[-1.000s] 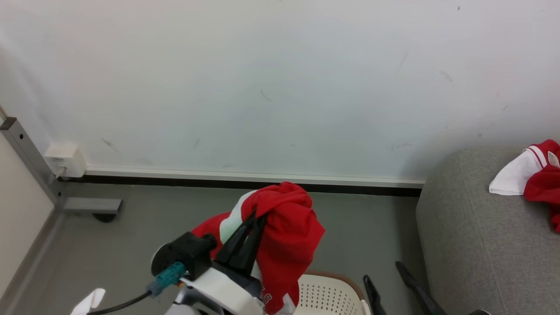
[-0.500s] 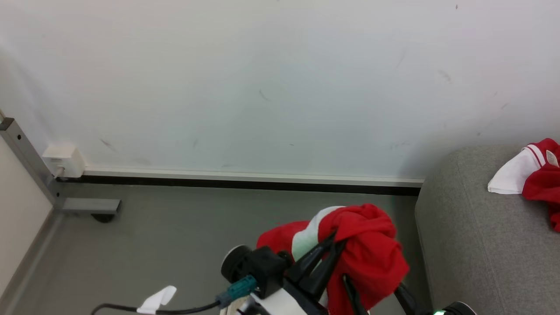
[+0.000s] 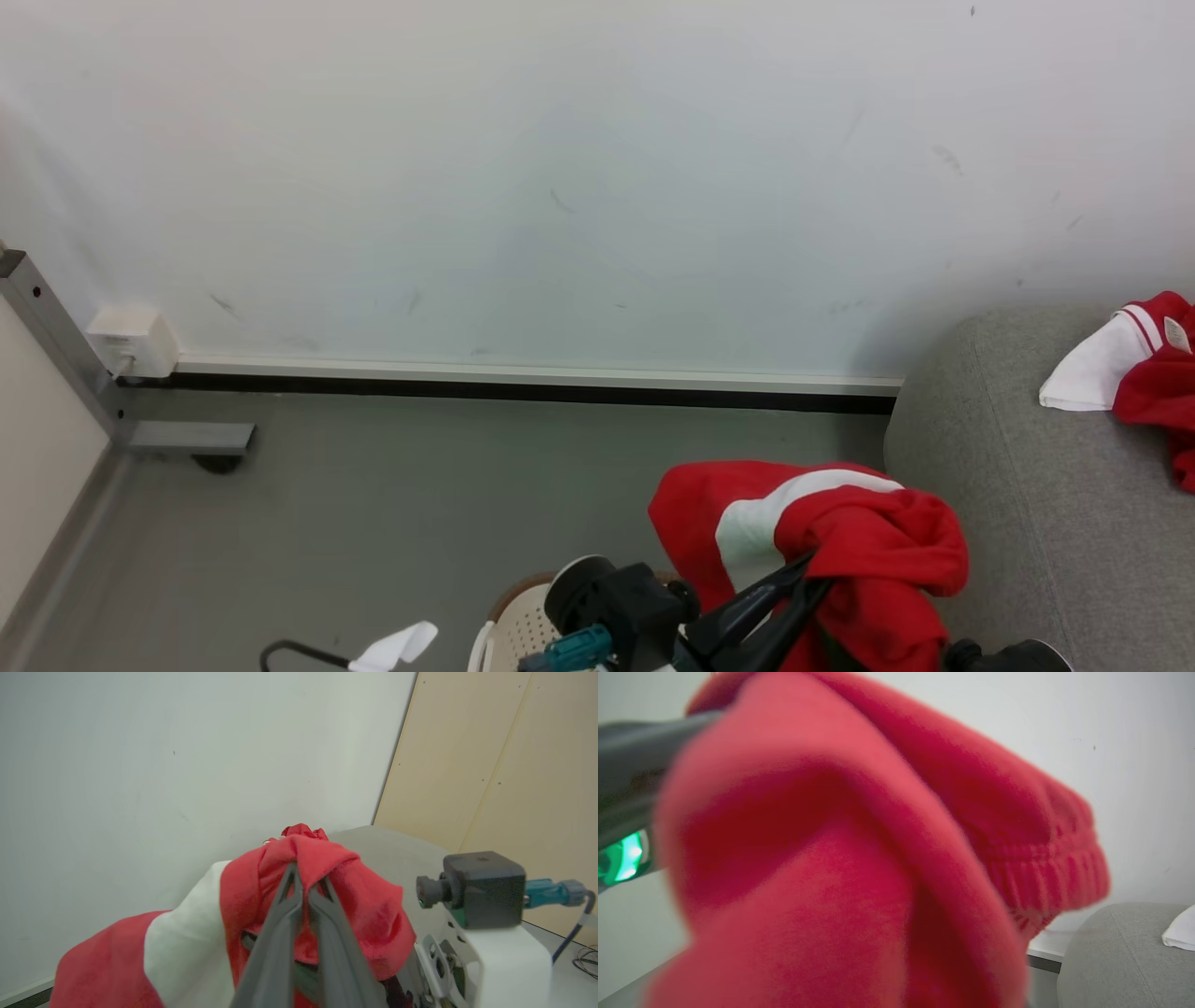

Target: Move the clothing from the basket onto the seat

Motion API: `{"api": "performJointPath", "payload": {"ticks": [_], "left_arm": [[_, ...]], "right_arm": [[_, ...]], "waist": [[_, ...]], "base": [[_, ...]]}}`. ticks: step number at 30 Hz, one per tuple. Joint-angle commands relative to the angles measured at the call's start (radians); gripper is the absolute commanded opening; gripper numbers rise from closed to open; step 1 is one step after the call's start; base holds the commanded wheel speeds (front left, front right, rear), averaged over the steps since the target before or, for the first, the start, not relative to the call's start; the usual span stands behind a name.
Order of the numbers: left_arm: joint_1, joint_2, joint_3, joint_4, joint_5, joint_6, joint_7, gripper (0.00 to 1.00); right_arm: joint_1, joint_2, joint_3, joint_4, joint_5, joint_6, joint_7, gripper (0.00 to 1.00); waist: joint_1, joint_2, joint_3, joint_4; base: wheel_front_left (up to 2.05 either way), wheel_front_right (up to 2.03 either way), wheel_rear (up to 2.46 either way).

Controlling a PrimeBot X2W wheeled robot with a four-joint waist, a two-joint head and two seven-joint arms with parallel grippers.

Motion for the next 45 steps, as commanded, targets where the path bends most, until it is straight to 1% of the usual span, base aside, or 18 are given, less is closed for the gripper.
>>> {"api": "performJointPath", "payload": {"ticks": [1,3,4,5,6,7,14,19,30,35,39,45], "left_arm": [[0.009,0.003,0.001,-0.004,-0.014,0.002,-0.001,0.0],[0.01,0.011,0.005,0.004,-0.012,0.01,0.003,0.0],[0.009,0.017,0.006,0.01,-0.003,0.014,0.004,0.15],[0.01,0.017,0.009,0.016,-0.003,0.018,0.002,0.33],[0.013,0.017,0.013,0.02,-0.006,0.022,-0.003,0.54],[0.013,0.021,0.016,0.025,-0.004,0.025,-0.009,1.0],[0.019,0.033,0.026,0.073,0.003,0.04,-0.037,1.0],[0.019,0.038,0.024,0.112,0.0,0.043,-0.056,1.0],[-0.001,0.033,0.018,0.168,-0.012,0.042,-0.084,1.0],[-0.008,0.03,0.008,0.183,-0.016,0.04,-0.09,1.0],[-0.012,0.029,0.004,0.191,-0.017,0.042,-0.097,1.0],[-0.014,0.033,-0.004,0.199,-0.019,0.042,-0.099,1.0]], "right_arm": [[-0.003,-0.001,-0.005,-0.001,0.003,-0.003,0.0,0.0],[-0.003,-0.001,-0.013,-0.01,0.01,-0.003,0.0,0.0],[-0.003,-0.001,-0.018,-0.014,0.014,-0.003,0.0,0.0],[-0.003,-0.001,-0.025,-0.017,0.017,-0.003,0.0,0.0],[-0.003,-0.001,-0.032,-0.02,0.014,-0.003,0.0,0.0],[-0.001,-0.001,-0.042,-0.023,0.012,-0.003,0.0,0.0],[0.011,-0.001,-0.117,-0.057,-0.009,-0.003,0.0,0.0],[0.022,-0.001,-0.168,-0.087,-0.033,-0.003,0.0,0.0],[0.043,-0.002,-0.213,-0.125,-0.06,-0.003,0.0,0.0],[0.051,-0.008,-0.233,-0.138,-0.061,-0.003,0.0,0.0],[0.057,-0.01,-0.248,-0.148,-0.063,-0.003,0.0,0.0],[0.059,-0.01,-0.26,-0.164,-0.066,-0.003,0.0,0.0]], "waist": [[0.0,-0.0001,0.0,0.0],[0.0,-0.0001,0.001,-0.001],[0.0,-0.0001,0.003,-0.003],[0.0,-0.0001,0.004,-0.005],[0.0,-0.0001,0.005,-0.008],[0.0,-0.0001,0.007,-0.011],[0.0,-0.0001,0.016,-0.047],[0.0,-0.0001,0.021,-0.089],[0.0,-0.0001,0.05,-0.24],[0.0,-0.0001,0.06,-0.294],[0.0,-0.0001,0.064,-0.318],[0.0,-0.0001,0.071,-0.331]], "base": [[0.0,0.0,0.0],[0.0,0.0,0.0],[0.0,0.0,0.0],[0.0,0.0,0.0],[0.0,0.0,0.0],[0.0,0.0,0.0],[0.0,0.0,0.0],[0.0,0.0,0.0],[0.0,0.0,0.0],[0.0,0.0,0.0],[0.0,0.0,0.0],[0.0,0.0,0.0]]}}
